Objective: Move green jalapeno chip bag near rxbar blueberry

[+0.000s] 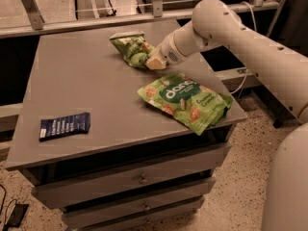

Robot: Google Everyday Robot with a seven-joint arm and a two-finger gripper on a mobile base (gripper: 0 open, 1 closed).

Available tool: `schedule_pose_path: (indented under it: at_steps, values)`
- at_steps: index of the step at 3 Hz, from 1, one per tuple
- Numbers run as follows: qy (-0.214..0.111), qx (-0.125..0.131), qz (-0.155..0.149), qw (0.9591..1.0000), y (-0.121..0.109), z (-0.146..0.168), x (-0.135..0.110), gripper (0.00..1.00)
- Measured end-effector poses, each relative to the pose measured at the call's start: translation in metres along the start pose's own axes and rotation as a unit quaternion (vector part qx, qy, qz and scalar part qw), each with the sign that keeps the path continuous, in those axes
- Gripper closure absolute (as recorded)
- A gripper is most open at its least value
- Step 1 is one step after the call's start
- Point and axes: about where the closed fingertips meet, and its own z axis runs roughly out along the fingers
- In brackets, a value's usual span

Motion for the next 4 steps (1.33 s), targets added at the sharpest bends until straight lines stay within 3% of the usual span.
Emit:
schedule_pose_path:
  at_steps: [1, 2, 3, 4]
  values:
    - [0.0, 0.0, 0.0, 1.0, 0.0, 0.0, -0.001, 1.0]
    - [-0.032, 0.039, -0.061, 0.9969, -0.02, -0.023, -0.047, 1.0]
    - [-0.062, 0.065, -0.12, 0.9888, -0.036, -0.047, -0.094, 1.0]
    - [-0.102, 0.063, -0.15, 0.9815, -0.04, -0.06, -0.126, 1.0]
